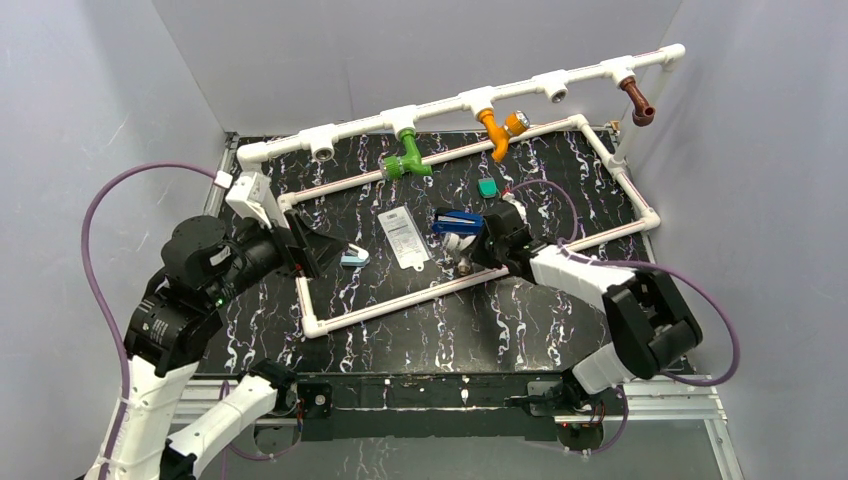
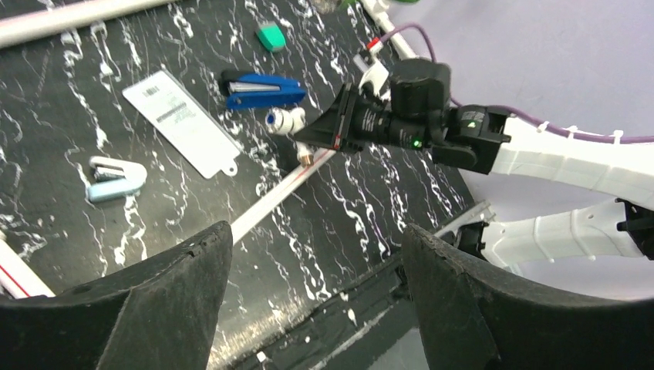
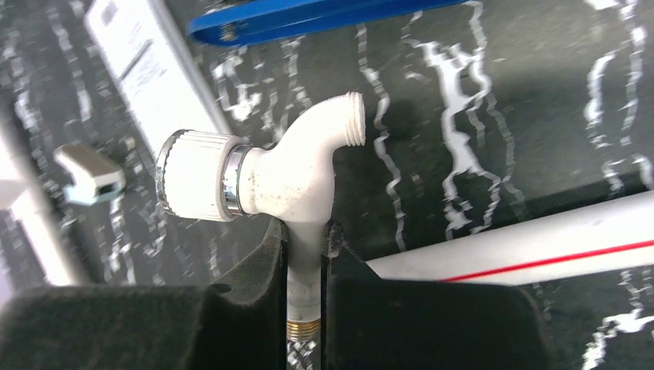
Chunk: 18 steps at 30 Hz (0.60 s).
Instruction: Install the water faucets
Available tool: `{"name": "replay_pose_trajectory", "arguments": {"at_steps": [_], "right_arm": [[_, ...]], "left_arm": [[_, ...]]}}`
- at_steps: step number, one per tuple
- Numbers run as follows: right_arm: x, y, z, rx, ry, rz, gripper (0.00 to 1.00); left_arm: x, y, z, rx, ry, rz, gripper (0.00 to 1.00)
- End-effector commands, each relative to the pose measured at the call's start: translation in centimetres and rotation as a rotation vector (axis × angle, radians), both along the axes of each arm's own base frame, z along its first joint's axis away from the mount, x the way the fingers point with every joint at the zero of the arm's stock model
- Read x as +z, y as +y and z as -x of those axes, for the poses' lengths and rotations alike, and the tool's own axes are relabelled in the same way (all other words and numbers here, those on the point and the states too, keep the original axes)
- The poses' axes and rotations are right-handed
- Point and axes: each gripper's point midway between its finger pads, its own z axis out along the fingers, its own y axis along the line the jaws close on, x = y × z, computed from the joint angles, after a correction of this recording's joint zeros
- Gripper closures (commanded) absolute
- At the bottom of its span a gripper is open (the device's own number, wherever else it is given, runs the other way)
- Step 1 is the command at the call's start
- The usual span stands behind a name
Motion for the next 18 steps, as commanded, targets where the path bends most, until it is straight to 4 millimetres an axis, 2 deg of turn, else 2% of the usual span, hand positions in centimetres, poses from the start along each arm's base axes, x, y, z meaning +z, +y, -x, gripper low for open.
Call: {"name": "replay_pose_trajectory", "arguments": {"at_steps": [1, 10, 18], "right_arm": [[4.6, 3.3, 0.8, 0.072, -0.091, -0.198, 0.99], [10.5, 7.2, 4.7, 0.159, -0.144, -0.461, 0.99], [13.7, 11.0, 9.0, 0.227, -0.145, -0.697, 0.99]], "left_arm": [[-1.6, -0.8, 1.5, -0.043, 0.080, 0.054, 0.22], [-4.3, -1.8, 3.1, -0.084, 0.176, 0.145, 0.22], [-6.8, -2.9, 3.9, -0.119, 0.250, 0.244, 0.23]]}}
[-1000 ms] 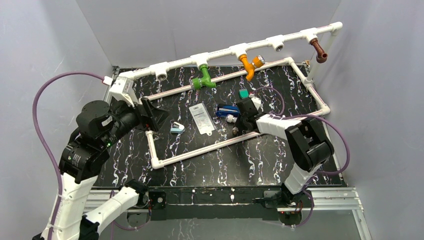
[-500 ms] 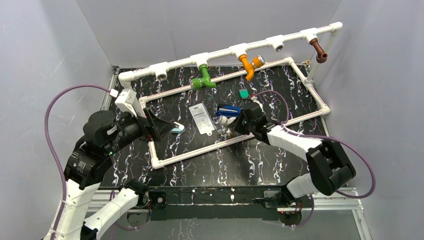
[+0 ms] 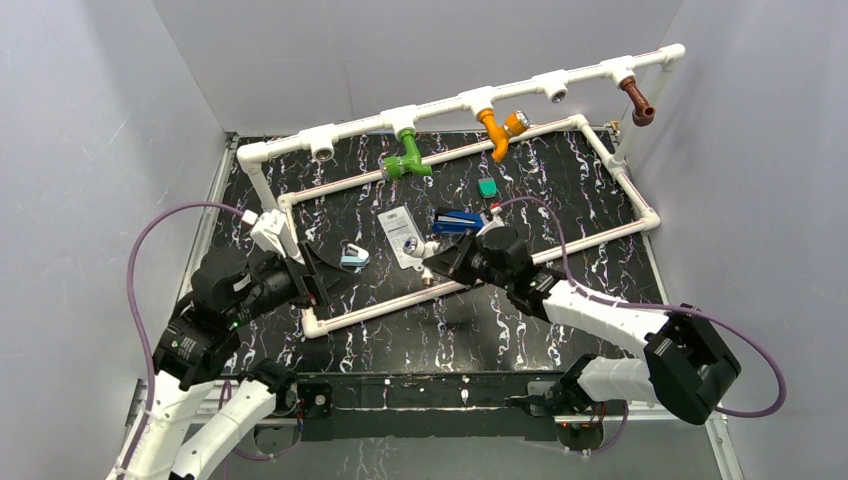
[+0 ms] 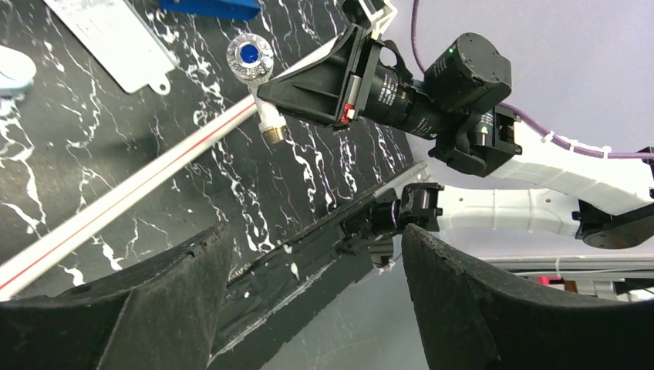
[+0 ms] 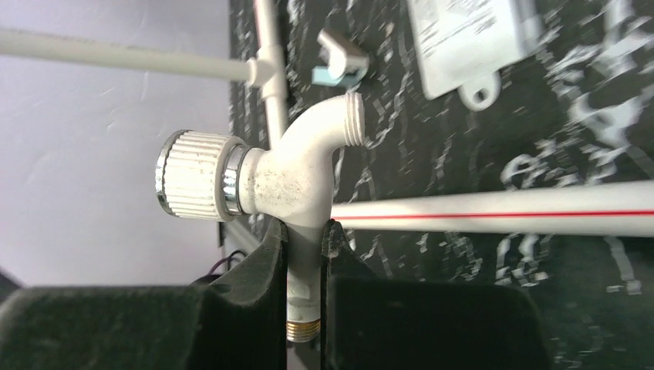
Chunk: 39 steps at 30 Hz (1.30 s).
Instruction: Install the water faucets
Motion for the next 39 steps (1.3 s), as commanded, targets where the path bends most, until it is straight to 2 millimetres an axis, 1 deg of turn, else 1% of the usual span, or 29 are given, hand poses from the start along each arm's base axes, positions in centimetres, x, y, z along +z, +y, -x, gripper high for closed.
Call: {"name": "replay_pose_trajectory", "arguments": {"at_steps": [1, 5, 8, 12, 17, 22, 27, 33, 39], "right_arm": [[4.7, 3.3, 2.2, 0.053, -0.037, -0.243, 0.99], [6.5, 5.0, 3.9, 0.101, -0.065, -0.333, 0.99], [8.0, 5.9, 4.8, 0.130, -0.105, -0.396, 0.99], [9.9, 7.1, 6.1, 0.183, -0.135, -0.487, 0.99], [10.9, 8.2, 7.3, 0.218, -0.135, -0.559, 0.99], [12.4, 9.2, 8.3, 0.266, -0.156, -0.640, 0.99], [13.7, 10.6, 9.3, 0.306, -0.165, -0.703, 0.99], [15.0, 11.8, 10.0, 0.332, -0.171, -0.753, 0.99], [15.8, 11.7, 10.2, 0.336, -0.197, -0.764, 0.99]], "left_arm": [[-0.3, -1.2, 0.8, -0.047, 0.043, 0.094, 0.23], [-1.3, -1.8, 1.3, -0.076, 0.068, 0.132, 0.24], [-2.6, -2.2, 1.7, -0.096, 0.097, 0.172, 0.24], [-3.7, -3.1, 2.1, -0.116, 0.134, 0.293, 0.25], [-3.6, -3.7, 2.5, -0.144, 0.136, 0.446, 0.27], [-3.7, -3.9, 3.0, -0.175, 0.142, 0.504, 0.28], [-3.0, -4.2, 3.3, -0.210, 0.132, 0.582, 0.32], [-3.1, -4.2, 3.5, -0.222, 0.133, 0.601, 0.34], [-3.3, -4.1, 3.8, -0.224, 0.137, 0.585, 0.35]]}}
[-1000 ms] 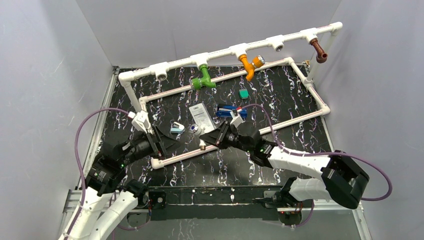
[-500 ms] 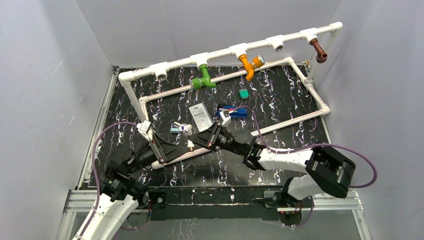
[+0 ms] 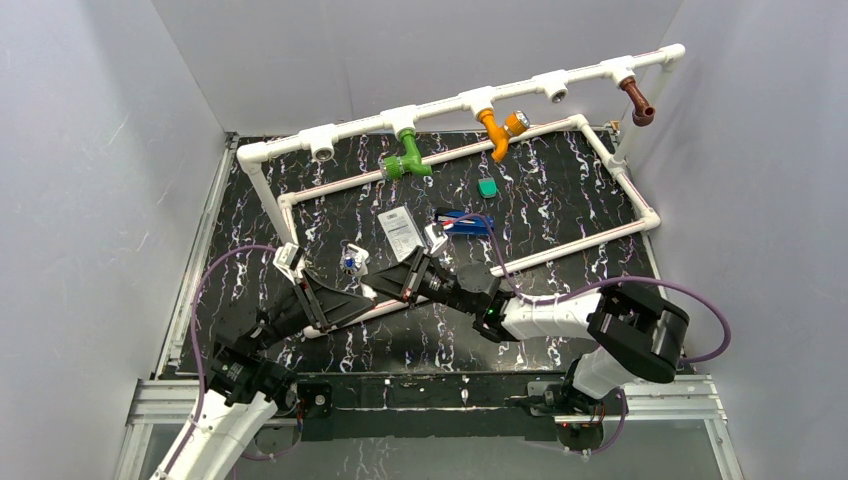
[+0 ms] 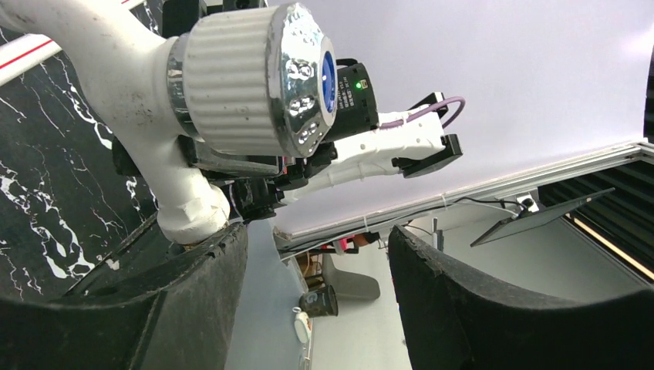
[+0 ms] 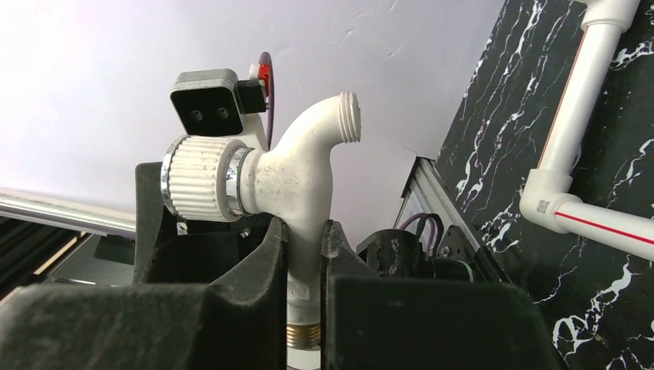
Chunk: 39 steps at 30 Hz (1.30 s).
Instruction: Install the water faucets
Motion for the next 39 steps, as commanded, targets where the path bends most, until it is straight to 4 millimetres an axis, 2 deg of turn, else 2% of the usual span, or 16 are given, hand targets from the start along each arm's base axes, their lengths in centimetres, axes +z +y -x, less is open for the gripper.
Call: {"name": "replay_pose_trajectory", "arguments": {"at_steps": [1, 11, 19, 31, 39], "right_arm": [[6.7, -0.3, 0.9, 0.019, -0.096, -0.189, 0.99], [7.8, -1.2, 1.2, -0.002, -0.127, -0.201, 0.99], [9.2, -1.1, 1.9, 0.011, -0.145, -0.242, 0.99], [8.9, 0.6, 2.2, 0.026, -0.121, -0.255, 0.99], [8.8, 1.2, 2.2, 0.027, -0.120, -0.256, 0.99]], "left_arm": [[-0.2, 0.0, 0.7, -0.024, -0.010, -0.019, 0.35], [-2.5, 1.0, 0.9, 0.020, 0.016, -0.211, 0.36], [-3.1, 1.1, 0.7, 0.042, 0.040, -0.204, 0.36], [-0.5, 0.6, 0.5, 0.026, 0.001, -0.071, 0.39], [0.8, 0.4, 0.6, 0.005, -0.003, 0.049, 0.50]]}}
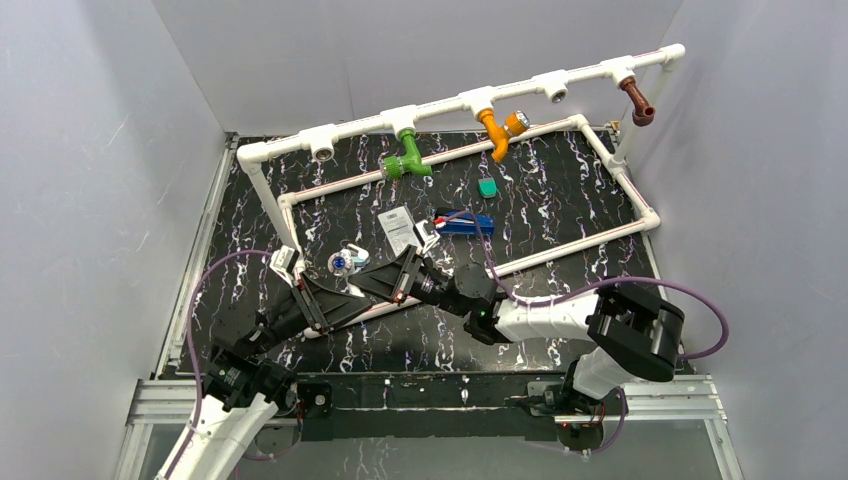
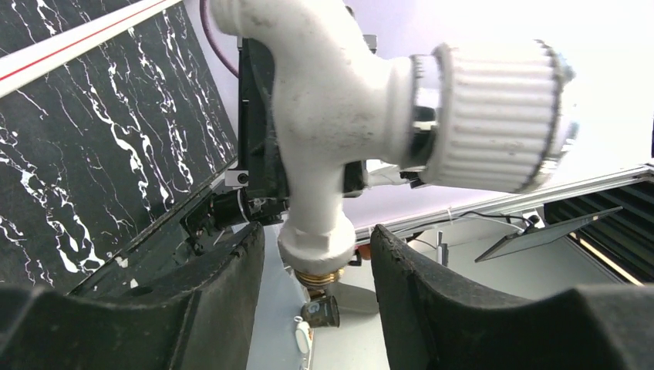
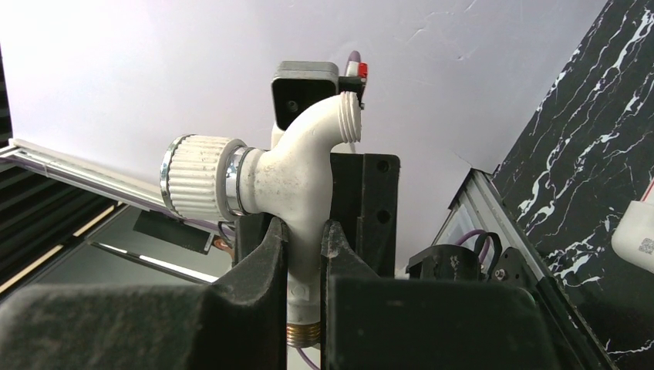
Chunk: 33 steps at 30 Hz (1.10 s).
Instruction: Install the water faucets
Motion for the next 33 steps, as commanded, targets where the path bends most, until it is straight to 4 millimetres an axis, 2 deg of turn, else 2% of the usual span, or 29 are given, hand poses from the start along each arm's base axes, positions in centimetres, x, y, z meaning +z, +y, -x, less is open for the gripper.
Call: {"name": "replay_pose_trajectory", "arguments": {"at_steps": [1, 12, 14, 17, 26, 27, 31, 33], "right_arm": [[4.4, -0.1, 0.2, -0.006, -0.050, -0.136, 0.99], [4.0, -0.1, 0.1, -0.012, -0.042, -0.127, 0.99], [3.9, -0.1, 0.2, -0.010, -0.040, -0.125, 0.99], [3.6, -0.1, 0.2, -0.011, -0.037, -0.118, 0.99], [3.0, -0.6, 0.0, -0.032, -0.024, -0.096, 0.99], [3.0, -0.7, 0.0, -0.034, -0.027, -0.095, 0.94], [2.8, -1.2, 0.3, -0.032, -0.045, -0.083, 0.56], [2.5, -1.5, 0.5, -0.033, -0.053, -0.067, 0.42]], "left_arm": [[1.2, -0.2, 0.5, -0.034, -0.021, 0.072, 0.51], [1.6, -0.3, 0.6, -0.045, -0.028, 0.092, 0.69], [1.7, -0.3, 0.6, -0.046, -0.033, 0.096, 0.76], [1.8, -0.3, 0.6, -0.047, -0.035, 0.097, 1.00], [1.7, -0.1, 0.8, -0.039, -0.044, 0.063, 1.00], [1.6, -0.1, 0.9, -0.041, -0.046, 0.057, 1.00], [1.2, 0.0, 1.1, -0.043, -0.053, 0.021, 1.00], [0.9, 0.0, 1.3, -0.044, -0.059, -0.002, 1.00]]}}
